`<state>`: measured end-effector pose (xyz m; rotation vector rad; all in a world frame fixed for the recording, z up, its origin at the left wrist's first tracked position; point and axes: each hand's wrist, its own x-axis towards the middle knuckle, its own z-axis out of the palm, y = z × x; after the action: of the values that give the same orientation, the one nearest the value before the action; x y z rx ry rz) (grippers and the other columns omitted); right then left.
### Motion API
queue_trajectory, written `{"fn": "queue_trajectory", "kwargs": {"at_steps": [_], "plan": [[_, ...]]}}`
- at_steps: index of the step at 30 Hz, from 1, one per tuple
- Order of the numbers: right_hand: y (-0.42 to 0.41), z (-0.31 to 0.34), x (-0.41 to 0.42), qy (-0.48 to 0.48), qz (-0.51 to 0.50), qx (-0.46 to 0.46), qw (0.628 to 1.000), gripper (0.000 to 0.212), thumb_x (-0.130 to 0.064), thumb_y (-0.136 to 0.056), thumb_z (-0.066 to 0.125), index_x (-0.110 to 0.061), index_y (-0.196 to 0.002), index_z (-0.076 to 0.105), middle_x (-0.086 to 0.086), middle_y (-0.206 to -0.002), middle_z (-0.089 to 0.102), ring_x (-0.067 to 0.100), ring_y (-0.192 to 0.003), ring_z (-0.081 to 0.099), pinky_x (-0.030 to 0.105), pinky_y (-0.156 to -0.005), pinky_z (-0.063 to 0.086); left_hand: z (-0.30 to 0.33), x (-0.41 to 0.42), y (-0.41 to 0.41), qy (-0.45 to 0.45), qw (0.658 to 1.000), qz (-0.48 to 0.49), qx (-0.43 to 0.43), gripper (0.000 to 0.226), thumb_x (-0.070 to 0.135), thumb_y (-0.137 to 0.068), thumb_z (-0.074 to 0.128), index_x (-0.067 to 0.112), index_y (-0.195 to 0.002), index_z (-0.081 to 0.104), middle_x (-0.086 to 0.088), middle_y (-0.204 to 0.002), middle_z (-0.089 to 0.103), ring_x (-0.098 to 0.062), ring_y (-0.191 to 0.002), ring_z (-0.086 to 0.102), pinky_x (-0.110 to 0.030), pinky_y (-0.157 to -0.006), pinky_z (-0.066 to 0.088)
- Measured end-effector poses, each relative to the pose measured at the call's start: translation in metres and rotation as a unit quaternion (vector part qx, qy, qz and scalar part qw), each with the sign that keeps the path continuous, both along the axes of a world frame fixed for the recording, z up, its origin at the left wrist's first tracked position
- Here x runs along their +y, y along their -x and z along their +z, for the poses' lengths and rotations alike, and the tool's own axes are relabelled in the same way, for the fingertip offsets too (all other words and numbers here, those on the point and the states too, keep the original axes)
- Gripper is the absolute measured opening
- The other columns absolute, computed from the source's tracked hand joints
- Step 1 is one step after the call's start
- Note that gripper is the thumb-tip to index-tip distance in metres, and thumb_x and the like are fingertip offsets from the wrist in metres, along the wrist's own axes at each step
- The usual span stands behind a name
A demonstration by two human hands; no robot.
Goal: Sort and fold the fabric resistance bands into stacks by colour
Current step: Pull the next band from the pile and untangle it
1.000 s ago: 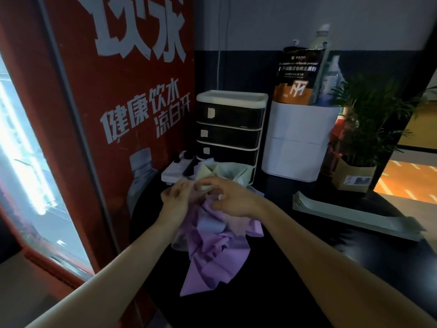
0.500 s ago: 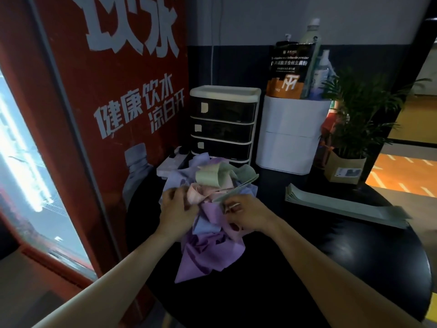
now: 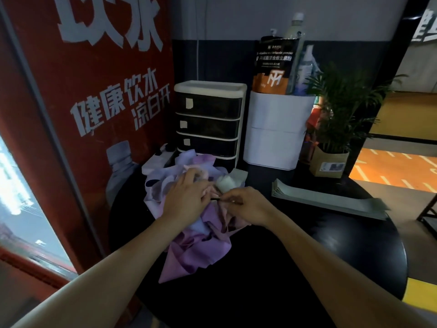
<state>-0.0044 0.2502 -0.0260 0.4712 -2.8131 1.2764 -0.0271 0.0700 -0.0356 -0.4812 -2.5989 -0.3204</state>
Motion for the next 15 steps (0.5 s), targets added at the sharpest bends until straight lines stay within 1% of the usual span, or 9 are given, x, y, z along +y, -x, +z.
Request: {"fn": "queue_trajectory", "kwargs": {"at_steps": [2, 4, 5, 7, 10, 12, 15], "plan": [[0.002, -0.001, 0.006, 0.013, -0.042, 0.037, 0.998, 0.014, -0.008, -0.086, 0.062, -0.006, -0.096, 0.071, 0.005, -0.095, 0.072, 0.014, -0.087, 0.066, 0.018, -0.078, 0.048, -0.005, -0.010, -0.001, -0.024, 0.999, 0.009, -0.022, 0.037, 0.035, -0.090, 0.043, 0.015, -0.115, 0.062, -0.010, -0.123, 0.047, -0.033, -0.106, 0.050, -0.044, -0.083, 0.045], [0.003, -0.004, 0.007, 0.018, -0.085, 0.072, 0.994, 0.011, -0.008, -0.086, 0.061, -0.005, -0.090, 0.071, 0.003, -0.090, 0.071, 0.012, -0.083, 0.064, 0.019, -0.077, 0.047, -0.012, -0.020, -0.002, -0.053, 0.998, 0.000, -0.033, 0.031, 0.032, -0.090, 0.048, 0.010, -0.101, 0.066, -0.012, -0.115, 0.050, -0.032, -0.099, 0.054, -0.044, -0.078, 0.048], [0.003, -0.004, 0.005, 0.017, -0.099, 0.082, 0.992, 0.012, -0.009, -0.087, 0.060, -0.006, -0.089, 0.071, 0.003, -0.088, 0.071, 0.012, -0.082, 0.063, 0.018, -0.075, 0.046, -0.015, -0.023, -0.001, -0.067, 0.997, -0.006, -0.043, 0.027, 0.030, -0.089, 0.051, 0.009, -0.098, 0.066, -0.012, -0.112, 0.050, -0.031, -0.098, 0.054, -0.044, -0.078, 0.049], [0.004, -0.005, -0.001, 0.000, -0.098, 0.092, 0.991, 0.013, -0.008, -0.088, 0.058, -0.005, -0.088, 0.071, 0.005, -0.087, 0.070, 0.015, -0.080, 0.063, 0.019, -0.071, 0.043, -0.018, -0.027, -0.003, -0.095, 0.994, -0.015, -0.059, 0.022, 0.025, -0.090, 0.056, 0.010, -0.100, 0.066, -0.012, -0.111, 0.048, -0.029, -0.099, 0.053, -0.043, -0.083, 0.048], [0.003, -0.011, -0.012, -0.040, -0.067, 0.065, 0.995, 0.014, -0.010, -0.086, 0.060, -0.009, -0.095, 0.071, 0.006, -0.095, 0.071, 0.020, -0.089, 0.065, 0.030, -0.082, 0.050, -0.018, -0.026, -0.007, -0.119, 0.991, -0.027, -0.056, 0.024, 0.022, -0.092, 0.056, 0.011, -0.111, 0.065, -0.008, -0.111, 0.046, -0.024, -0.104, 0.049, -0.036, -0.091, 0.044], [0.000, -0.017, -0.016, -0.076, -0.058, 0.049, 0.994, 0.016, -0.014, -0.085, 0.062, -0.013, -0.099, 0.070, 0.004, -0.101, 0.069, 0.021, -0.094, 0.063, 0.034, -0.084, 0.051, -0.017, -0.025, -0.009, -0.133, 0.989, -0.025, -0.058, 0.027, 0.021, -0.093, 0.055, 0.012, -0.117, 0.063, -0.007, -0.114, 0.045, -0.021, -0.110, 0.047, -0.027, -0.093, 0.039], [-0.004, -0.020, -0.020, -0.152, -0.076, 0.084, 0.982, 0.022, -0.022, -0.086, 0.058, -0.016, -0.107, 0.065, 0.004, -0.109, 0.064, 0.023, -0.098, 0.061, 0.031, -0.077, 0.049, -0.014, -0.024, -0.009, -0.142, 0.987, -0.026, -0.068, 0.029, 0.022, -0.093, 0.054, 0.015, -0.119, 0.063, -0.006, -0.117, 0.045, -0.019, -0.112, 0.046, -0.021, -0.093, 0.033]]}}
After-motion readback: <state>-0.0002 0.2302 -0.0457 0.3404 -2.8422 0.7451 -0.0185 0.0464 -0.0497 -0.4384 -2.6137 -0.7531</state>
